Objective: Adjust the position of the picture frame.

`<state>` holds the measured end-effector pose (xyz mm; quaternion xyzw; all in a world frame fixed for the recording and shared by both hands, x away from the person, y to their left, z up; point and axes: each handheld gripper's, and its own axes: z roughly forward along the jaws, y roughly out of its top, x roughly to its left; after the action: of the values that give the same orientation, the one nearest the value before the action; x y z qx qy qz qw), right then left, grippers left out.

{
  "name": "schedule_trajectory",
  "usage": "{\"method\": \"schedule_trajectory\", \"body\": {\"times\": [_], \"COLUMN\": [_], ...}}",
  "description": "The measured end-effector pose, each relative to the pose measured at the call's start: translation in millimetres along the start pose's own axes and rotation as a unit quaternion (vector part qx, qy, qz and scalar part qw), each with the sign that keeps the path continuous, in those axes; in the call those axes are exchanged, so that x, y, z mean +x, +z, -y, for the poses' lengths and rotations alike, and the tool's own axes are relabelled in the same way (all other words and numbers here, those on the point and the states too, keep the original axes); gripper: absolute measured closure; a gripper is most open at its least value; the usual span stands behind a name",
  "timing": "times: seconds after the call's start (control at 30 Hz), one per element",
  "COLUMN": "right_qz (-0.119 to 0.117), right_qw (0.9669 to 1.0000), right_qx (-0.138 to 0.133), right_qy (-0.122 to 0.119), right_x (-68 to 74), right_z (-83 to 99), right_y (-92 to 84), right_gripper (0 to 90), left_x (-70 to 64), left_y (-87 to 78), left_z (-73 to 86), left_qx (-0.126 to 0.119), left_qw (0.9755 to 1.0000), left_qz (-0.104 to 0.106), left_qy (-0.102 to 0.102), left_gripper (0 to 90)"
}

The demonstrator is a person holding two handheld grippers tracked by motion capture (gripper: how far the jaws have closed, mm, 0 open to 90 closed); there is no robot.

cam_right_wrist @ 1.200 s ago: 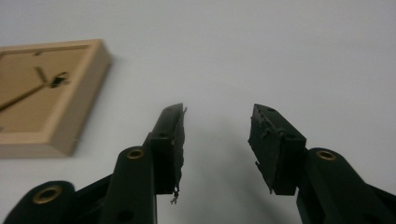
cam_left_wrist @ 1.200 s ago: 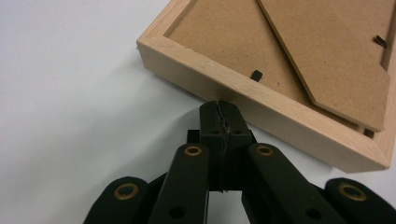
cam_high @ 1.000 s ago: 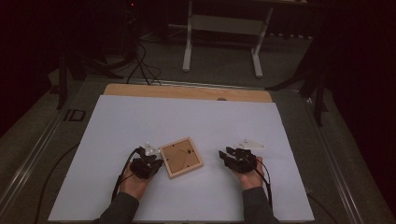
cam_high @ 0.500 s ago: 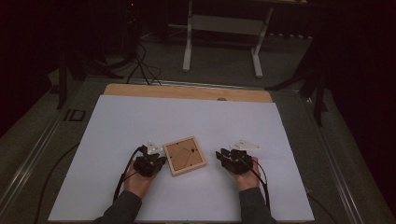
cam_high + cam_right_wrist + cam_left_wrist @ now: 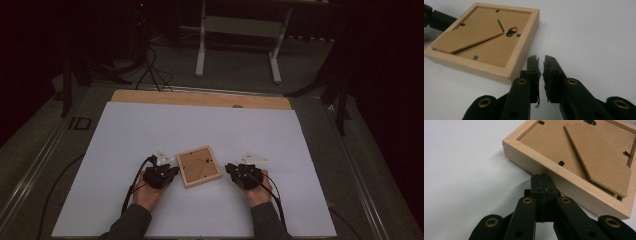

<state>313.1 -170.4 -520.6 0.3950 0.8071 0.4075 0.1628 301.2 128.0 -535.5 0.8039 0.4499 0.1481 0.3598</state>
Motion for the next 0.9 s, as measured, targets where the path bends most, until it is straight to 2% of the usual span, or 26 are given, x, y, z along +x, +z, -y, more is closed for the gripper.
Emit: {"method": "schedule_trajectory", "body": {"times": [0.3, 0.6, 0.7, 0.9], "right_qz": [-0.012, -0.012, -0.012, -0.005], "right_qw": [0.9996, 0.9993, 0.9993, 0.9994], "right_qx": [0.019, 0.031, 0.031, 0.029], "right_qy": [-0.019, -0.015, -0.019, -0.016], "right_x": [11.4, 11.1, 11.5, 12.4], "right_z": [1.6, 2.8, 3.1, 3.5], "right_y": [7.5, 8.2, 7.4, 7.3], "right_gripper": [85.3, 87.7, 89.1, 89.4], "left_x": [-1.3, -1.2, 0.1, -3.2], "left_y": [3.6, 5.7, 7.8, 10.5], "left_z": [-1.4, -3.2, -5.0, -7.3], "left_qx": [-0.009, -0.01, -0.006, -0.005], "left_qw": [0.9999, 0.9998, 0.9997, 0.9998], "left_qz": [0.002, 0.004, 0.012, 0.005], "left_qy": [-0.007, -0.015, -0.021, -0.017], "left_gripper": [89.5, 89.5, 89.6, 89.6]}}
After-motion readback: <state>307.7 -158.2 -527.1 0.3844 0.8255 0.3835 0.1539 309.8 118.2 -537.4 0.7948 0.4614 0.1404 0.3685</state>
